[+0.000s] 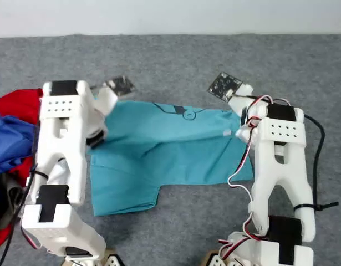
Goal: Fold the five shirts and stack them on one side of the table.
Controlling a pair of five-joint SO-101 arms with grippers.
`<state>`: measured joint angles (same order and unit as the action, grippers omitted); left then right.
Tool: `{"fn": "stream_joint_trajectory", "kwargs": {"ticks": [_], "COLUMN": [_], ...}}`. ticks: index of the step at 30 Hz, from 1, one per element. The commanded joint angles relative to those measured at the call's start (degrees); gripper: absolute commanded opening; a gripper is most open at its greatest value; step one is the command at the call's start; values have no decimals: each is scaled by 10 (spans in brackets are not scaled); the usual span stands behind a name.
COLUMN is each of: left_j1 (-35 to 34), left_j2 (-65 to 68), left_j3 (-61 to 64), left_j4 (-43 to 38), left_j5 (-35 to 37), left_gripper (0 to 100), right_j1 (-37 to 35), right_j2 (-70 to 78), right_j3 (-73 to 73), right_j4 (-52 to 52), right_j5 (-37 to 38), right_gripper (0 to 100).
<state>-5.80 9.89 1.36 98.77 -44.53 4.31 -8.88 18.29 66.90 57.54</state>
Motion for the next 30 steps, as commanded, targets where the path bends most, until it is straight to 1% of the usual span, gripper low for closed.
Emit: {"fn": "stream_joint_trajectory", "kwargs": {"ticks": [1,4,12,16,23,27,30], "left_j1": [-6,-17,-47,-55,-11,24,33], "left_j2": [-11,-11,-11,-11,-11,-11,-6], "left_j3": [61,98,179,195,199,217,228], "left_j4": [18,18,18,19,19,19,18], "left_j5": [-16,-22,-117,-127,-135,-135,-135], "left_gripper": [14,14,14,15,15,15,15], "right_j1": [9,8,36,51,74,73,73], "right_j2": [-36,-33,-30,-36,-65,-73,-72], "right_j3": [-39,-39,-37,-40,-58,-60,-58], "right_j4": [65,100,147,149,142,143,146], "right_j5": [4,4,6,6,8,43,55], "right_gripper": [9,9,9,9,9,9,9]}}
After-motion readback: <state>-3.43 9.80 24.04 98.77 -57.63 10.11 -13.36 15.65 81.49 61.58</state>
